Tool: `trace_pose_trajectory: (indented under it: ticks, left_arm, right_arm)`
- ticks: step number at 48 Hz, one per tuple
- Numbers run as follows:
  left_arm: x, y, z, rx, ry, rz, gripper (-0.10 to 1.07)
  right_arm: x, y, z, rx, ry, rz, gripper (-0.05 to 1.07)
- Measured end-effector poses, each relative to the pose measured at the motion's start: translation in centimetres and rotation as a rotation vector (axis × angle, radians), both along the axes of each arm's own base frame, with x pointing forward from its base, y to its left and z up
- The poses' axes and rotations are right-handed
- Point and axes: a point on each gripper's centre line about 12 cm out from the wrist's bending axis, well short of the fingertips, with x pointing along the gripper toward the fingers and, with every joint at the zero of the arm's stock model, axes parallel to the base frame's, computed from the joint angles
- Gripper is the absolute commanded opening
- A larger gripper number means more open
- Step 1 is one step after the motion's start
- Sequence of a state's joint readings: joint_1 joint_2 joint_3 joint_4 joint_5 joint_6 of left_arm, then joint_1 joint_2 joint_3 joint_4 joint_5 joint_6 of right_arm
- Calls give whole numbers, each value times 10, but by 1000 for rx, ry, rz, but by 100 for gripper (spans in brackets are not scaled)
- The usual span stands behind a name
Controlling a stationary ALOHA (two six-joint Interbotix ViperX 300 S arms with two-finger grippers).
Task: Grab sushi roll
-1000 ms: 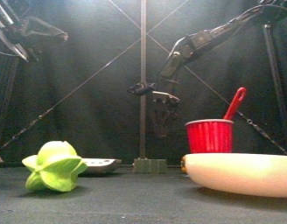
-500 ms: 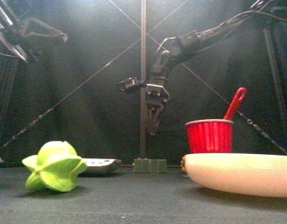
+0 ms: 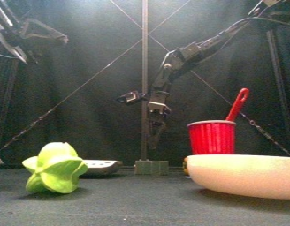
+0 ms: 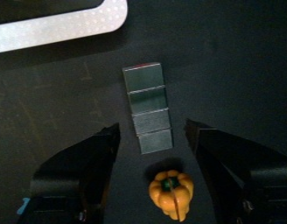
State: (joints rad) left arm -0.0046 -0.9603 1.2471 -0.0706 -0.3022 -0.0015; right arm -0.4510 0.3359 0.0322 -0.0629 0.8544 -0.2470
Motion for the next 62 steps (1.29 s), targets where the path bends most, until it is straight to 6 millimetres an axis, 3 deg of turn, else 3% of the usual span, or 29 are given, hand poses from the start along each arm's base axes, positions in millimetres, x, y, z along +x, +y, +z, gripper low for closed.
trace_pose_trajectory:
  ticks: [22,49,62]
  left_arm:
    - [0,0,-1,0,2,2,-1]
    - [-1,0,-2,0,5,2,-1]
    - [-1,0,-4,2,8,2,-1]
  right_arm:
    - [2,-5,-33,8,42,0,93]
    - [5,-6,-54,19,55,-1,90]
    - [4,-7,-54,18,58,-2,74]
